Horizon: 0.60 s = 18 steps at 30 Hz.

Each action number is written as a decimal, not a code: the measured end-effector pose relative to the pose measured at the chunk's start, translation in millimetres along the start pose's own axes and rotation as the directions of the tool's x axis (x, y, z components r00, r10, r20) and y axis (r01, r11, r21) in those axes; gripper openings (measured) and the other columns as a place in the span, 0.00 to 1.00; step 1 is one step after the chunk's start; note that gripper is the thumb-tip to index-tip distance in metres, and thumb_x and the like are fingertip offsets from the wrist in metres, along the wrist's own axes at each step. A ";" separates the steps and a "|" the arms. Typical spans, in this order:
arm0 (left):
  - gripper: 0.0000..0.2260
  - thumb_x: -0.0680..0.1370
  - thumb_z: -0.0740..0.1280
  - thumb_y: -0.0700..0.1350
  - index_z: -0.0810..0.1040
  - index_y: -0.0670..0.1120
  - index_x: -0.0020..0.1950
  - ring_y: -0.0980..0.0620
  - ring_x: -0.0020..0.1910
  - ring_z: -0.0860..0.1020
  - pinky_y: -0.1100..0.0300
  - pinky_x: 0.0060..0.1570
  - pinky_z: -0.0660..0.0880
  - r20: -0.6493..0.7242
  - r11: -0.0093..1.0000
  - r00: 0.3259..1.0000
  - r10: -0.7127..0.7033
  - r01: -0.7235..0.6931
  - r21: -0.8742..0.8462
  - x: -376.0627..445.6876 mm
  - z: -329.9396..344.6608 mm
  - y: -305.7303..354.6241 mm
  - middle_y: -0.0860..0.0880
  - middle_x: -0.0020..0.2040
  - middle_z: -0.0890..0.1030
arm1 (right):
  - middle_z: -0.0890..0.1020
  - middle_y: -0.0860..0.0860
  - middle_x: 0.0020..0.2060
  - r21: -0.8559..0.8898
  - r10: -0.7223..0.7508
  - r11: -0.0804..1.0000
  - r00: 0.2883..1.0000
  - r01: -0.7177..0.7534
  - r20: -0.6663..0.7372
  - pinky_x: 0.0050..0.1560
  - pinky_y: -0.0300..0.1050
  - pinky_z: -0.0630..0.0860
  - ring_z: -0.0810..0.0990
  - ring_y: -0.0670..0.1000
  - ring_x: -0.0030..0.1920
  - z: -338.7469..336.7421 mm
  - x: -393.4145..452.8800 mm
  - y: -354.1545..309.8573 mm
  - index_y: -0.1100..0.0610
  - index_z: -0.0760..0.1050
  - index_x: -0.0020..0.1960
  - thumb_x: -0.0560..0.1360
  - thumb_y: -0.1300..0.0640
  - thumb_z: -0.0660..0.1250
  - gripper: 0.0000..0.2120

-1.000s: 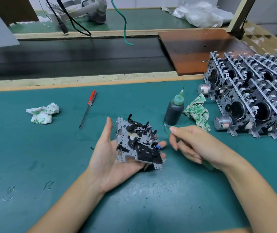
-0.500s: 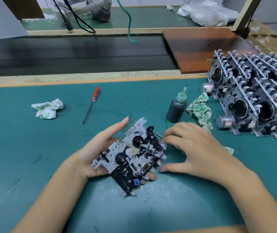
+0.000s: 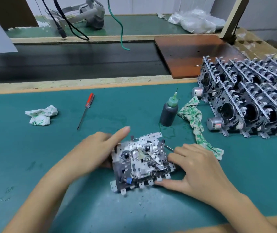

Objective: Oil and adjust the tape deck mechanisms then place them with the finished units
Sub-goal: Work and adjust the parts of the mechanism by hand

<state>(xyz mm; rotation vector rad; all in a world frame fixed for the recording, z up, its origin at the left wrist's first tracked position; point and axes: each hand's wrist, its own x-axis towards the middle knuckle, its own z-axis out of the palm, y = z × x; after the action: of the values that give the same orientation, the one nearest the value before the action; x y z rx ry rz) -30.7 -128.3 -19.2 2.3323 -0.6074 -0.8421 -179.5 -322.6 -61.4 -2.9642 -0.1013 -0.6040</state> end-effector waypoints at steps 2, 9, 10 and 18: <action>0.41 0.59 0.34 0.80 0.72 0.50 0.37 0.52 0.30 0.72 0.60 0.28 0.63 -0.266 0.839 0.955 0.131 0.037 0.544 -21.3 8.9 -4.6 0.52 0.30 0.75 | 0.71 0.47 0.26 -0.011 0.057 0.998 0.997 -0.058 -0.051 0.35 0.42 0.59 0.70 0.51 0.29 3.2 -1.1 -0.8 0.55 0.72 0.30 0.67 0.32 0.62 0.26; 0.33 0.55 0.42 0.83 0.59 0.56 0.39 0.57 0.42 0.79 0.59 0.34 0.66 -0.335 0.815 0.917 0.214 0.021 0.579 -37.2 54.7 -15.9 0.55 0.34 0.72 | 0.71 0.49 0.27 -0.035 -0.002 0.999 0.994 -0.001 -0.110 0.40 0.42 0.63 0.69 0.52 0.30 12.1 -2.3 1.2 0.57 0.71 0.31 0.70 0.34 0.61 0.26; 0.32 0.57 0.46 0.83 0.58 0.55 0.35 0.55 0.36 0.79 0.58 0.31 0.67 -0.359 0.832 0.901 0.242 -0.002 0.555 -34.5 55.1 -15.4 0.53 0.28 0.70 | 0.71 0.49 0.27 -0.038 -0.004 0.999 0.993 -0.001 -0.118 0.40 0.43 0.64 0.69 0.52 0.30 13.0 -2.3 2.0 0.57 0.71 0.31 0.71 0.35 0.62 0.25; 0.27 0.60 0.59 0.71 0.66 0.47 0.22 0.47 0.14 0.68 0.64 0.22 0.57 -0.509 0.859 0.770 0.385 -0.097 0.503 -23.0 66.2 -19.0 0.48 0.15 0.65 | 0.71 0.48 0.27 -0.007 -0.001 1.000 0.995 0.000 -0.097 0.46 0.46 0.68 0.69 0.52 0.32 16.6 -2.8 7.3 0.57 0.72 0.31 0.69 0.36 0.64 0.25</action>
<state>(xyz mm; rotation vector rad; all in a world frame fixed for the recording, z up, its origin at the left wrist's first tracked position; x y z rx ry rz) -87.9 -125.2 -63.8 2.6420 -0.8648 0.2147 -174.9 -327.9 -78.4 -2.9349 -0.0916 -0.7487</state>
